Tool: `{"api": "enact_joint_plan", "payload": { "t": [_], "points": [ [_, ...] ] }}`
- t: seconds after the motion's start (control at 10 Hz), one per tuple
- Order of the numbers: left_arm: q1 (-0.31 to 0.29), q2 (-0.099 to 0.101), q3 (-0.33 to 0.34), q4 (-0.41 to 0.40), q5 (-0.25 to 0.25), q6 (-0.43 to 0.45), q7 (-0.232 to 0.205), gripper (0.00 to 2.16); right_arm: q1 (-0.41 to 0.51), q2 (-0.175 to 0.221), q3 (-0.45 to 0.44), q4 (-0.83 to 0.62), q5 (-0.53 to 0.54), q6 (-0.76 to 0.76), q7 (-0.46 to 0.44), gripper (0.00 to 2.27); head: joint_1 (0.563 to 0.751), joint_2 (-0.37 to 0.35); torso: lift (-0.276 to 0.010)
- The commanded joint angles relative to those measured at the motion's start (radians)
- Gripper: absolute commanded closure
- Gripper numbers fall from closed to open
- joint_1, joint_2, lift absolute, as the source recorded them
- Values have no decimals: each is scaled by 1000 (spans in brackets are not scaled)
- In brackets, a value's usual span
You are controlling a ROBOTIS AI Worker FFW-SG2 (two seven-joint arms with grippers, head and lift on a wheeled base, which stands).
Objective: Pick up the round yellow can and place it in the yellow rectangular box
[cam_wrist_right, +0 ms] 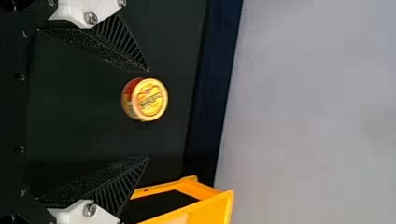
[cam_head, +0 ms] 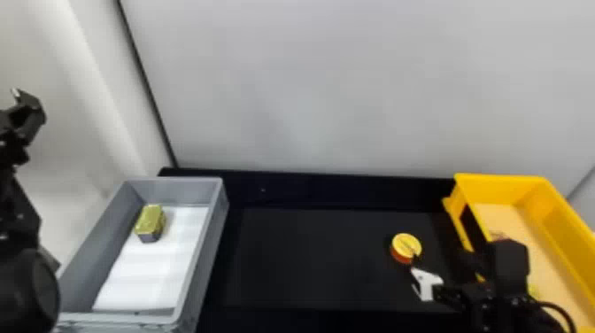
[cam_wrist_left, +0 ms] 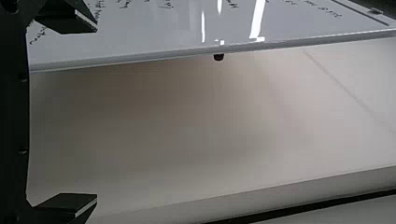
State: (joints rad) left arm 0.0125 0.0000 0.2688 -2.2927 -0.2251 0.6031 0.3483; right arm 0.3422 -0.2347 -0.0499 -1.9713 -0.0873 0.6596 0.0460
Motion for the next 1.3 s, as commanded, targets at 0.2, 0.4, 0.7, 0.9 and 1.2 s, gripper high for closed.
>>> {"api": "enact_joint_plan", "payload": {
  "t": [0.2,0.4,0.7,0.9,1.2],
  "points": [
    [1,-3,0,-2,1,0,0,16,-11,5,-8,40,-6,19,0,55,694,14,-61],
    [0,-3,0,-1,1,0,0,16,-31,3,1,55,-15,23,8,55,694,14,-61],
    [0,-3,-2,-1,1,0,0,16,-87,2,21,163,-14,-13,23,55,694,14,-61],
    [0,-3,-3,-2,1,0,0,16,-144,0,24,233,4,-30,54,51,694,14,-61],
    [-2,-3,-5,-2,1,0,0,16,-233,0,25,344,47,-63,124,44,694,14,-61]
  ]
}}
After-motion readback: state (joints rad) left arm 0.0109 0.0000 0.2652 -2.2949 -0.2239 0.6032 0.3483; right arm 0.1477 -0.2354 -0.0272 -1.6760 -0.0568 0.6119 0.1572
